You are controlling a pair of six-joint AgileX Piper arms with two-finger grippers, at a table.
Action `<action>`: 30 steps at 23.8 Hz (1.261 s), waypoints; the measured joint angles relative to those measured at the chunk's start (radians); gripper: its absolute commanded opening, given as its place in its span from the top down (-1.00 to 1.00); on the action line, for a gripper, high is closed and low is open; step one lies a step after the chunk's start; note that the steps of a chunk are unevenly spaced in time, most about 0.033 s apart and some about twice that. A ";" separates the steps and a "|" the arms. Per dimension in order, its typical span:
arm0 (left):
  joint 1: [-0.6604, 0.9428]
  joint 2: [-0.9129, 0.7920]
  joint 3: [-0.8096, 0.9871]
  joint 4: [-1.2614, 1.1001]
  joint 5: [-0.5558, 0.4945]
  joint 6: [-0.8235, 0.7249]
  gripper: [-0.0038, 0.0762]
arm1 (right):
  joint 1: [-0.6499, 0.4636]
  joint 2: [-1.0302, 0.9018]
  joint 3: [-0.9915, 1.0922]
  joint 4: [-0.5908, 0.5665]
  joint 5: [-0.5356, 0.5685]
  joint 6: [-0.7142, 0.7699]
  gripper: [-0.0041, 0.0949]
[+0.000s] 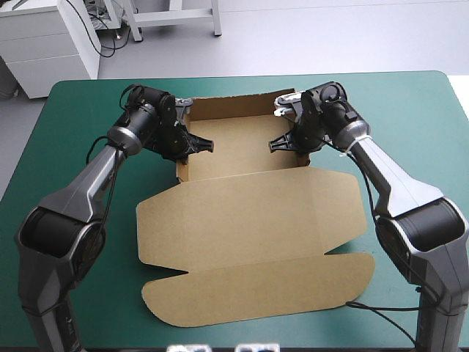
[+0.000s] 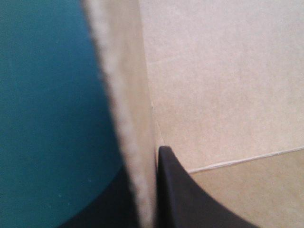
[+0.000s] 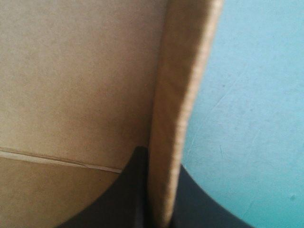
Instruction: Fold the box
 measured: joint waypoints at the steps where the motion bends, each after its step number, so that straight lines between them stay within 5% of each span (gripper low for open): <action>1: 0.000 0.016 -0.002 0.000 -0.002 0.004 0.92 | 0.000 0.010 0.000 0.000 0.000 0.000 0.96; 13: 0.000 0.070 -0.020 0.005 -0.010 0.007 0.92 | -0.004 0.064 -0.012 -0.002 0.005 0.026 0.90; 17: 0.001 0.071 -0.021 0.000 -0.011 0.036 0.92 | -0.005 0.069 -0.015 0.004 0.005 0.010 0.50; 22: 0.001 0.074 -0.021 0.005 -0.027 0.068 0.68 | -0.006 0.086 -0.012 0.002 0.032 0.000 -0.28; 30: 0.002 0.096 -0.089 0.065 -0.017 0.100 0.29 | -0.006 0.088 -0.012 0.003 0.025 -0.008 -0.38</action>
